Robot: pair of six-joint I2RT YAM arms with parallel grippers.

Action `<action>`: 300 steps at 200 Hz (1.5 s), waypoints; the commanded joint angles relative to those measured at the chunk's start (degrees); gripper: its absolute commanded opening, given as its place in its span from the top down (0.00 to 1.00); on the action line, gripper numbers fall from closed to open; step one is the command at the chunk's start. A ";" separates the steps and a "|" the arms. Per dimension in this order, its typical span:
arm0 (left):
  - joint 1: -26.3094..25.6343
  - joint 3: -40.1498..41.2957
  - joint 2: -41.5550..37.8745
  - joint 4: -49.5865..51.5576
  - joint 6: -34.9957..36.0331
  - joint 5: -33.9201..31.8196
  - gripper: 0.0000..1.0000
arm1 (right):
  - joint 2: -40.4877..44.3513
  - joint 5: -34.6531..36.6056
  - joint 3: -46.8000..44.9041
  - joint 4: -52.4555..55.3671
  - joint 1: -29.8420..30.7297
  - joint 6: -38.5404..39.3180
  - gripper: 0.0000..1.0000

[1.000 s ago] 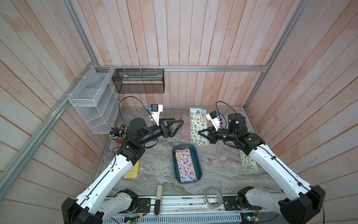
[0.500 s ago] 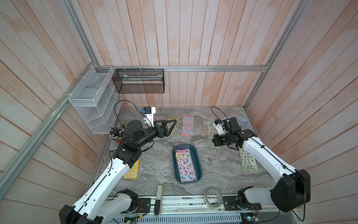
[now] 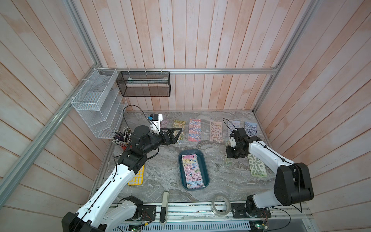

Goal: Take the stickers out of the storage box
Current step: Place the sticker at the center of the board.

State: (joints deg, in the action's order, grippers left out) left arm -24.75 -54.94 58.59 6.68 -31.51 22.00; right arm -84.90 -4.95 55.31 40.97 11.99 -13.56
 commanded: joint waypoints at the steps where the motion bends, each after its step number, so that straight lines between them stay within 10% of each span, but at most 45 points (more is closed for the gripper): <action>1: 0.33 0.89 -0.72 1.14 2.40 -1.04 0.02 | -2.20 0.57 -0.55 0.76 -0.65 -0.80 1.00; 112: 0.50 2.82 -1.38 1.02 4.92 -1.49 0.02 | -14.90 13.75 2.35 4.64 -2.67 -0.94 1.00; 171: 0.82 3.61 -0.94 0.10 4.45 -1.74 0.02 | -17.51 21.06 2.52 5.96 -2.67 -2.29 0.53; 300: 0.91 3.10 0.83 2.22 2.93 -1.53 0.02 | 0.12 29.89 6.69 5.73 -2.29 -5.20 0.32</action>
State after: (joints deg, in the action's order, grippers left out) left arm -24.01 -52.14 59.35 7.79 -28.40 20.73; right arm -89.03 25.23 59.68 46.57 9.61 -18.50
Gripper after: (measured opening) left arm 0.982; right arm 0.689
